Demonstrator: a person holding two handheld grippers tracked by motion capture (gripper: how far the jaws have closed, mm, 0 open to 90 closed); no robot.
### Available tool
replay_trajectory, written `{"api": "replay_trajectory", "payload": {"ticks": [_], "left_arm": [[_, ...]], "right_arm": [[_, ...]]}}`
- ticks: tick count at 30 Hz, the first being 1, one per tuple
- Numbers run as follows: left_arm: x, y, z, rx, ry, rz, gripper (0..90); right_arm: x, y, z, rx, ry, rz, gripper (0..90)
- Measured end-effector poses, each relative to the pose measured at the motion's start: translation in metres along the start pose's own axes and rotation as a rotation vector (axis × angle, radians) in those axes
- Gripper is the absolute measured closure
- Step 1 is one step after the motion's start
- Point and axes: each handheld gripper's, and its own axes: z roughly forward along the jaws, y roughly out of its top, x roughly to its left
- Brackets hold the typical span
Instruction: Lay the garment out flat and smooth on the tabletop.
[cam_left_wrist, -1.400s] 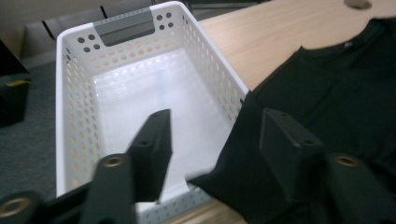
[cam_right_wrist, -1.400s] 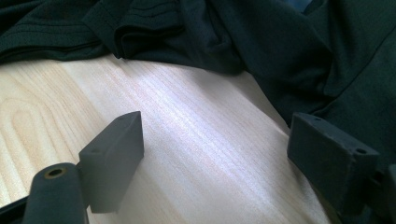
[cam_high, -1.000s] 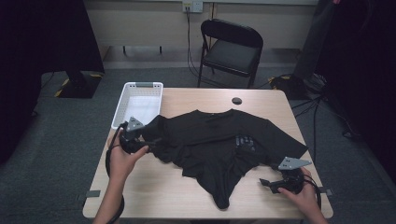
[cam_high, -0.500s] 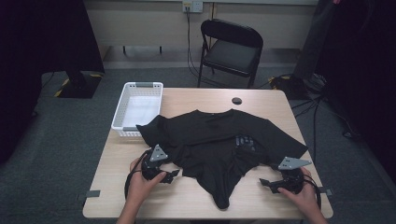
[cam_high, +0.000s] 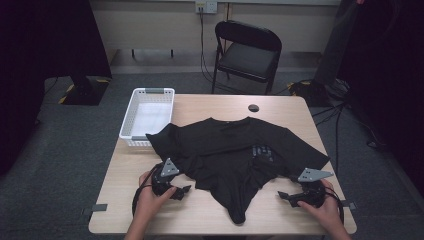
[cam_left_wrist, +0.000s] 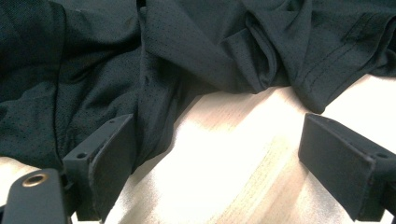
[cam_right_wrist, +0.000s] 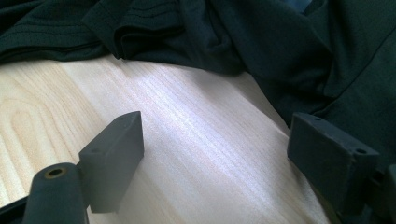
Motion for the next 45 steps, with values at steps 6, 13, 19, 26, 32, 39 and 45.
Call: {"api": "replay_trajectory", "payload": {"ticks": [6, 13, 19, 26, 32, 39, 45], "left_arm": [[0.000, 0.000, 0.000, 0.002, 0.001, -0.002, 11.2], [-0.001, 0.001, 0.001, 0.003, 0.002, -0.004, 10.7], [0.000, 0.001, 0.001, 0.003, 0.001, -0.006, 10.4], [0.000, 0.001, 0.001, 0.005, -0.001, -0.005, 10.2], [0.000, 0.001, 0.001, 0.006, -0.001, -0.005, 10.0], [0.001, 0.002, 0.002, 0.006, -0.006, -0.006, 9.8], [0.001, 0.002, 0.002, 0.006, -0.007, -0.007, 9.8]], "right_arm": [[0.001, 0.001, 0.001, -0.001, -0.001, 0.001, 18.0], [0.007, 0.014, -0.002, -0.014, 0.020, 0.003, 30.7], [0.005, 0.040, -0.002, -0.152, 0.013, 0.028, 56.2], [0.017, 0.060, 0.021, -0.177, 0.032, 0.018, 70.0], [0.021, 0.064, 0.032, -0.135, 0.020, 0.015, 82.3], [0.019, 0.060, 0.016, -0.158, 0.019, 0.019, 90.0], [0.022, 0.056, 0.014, -0.180, 0.093, 0.018, 89.5]]}}
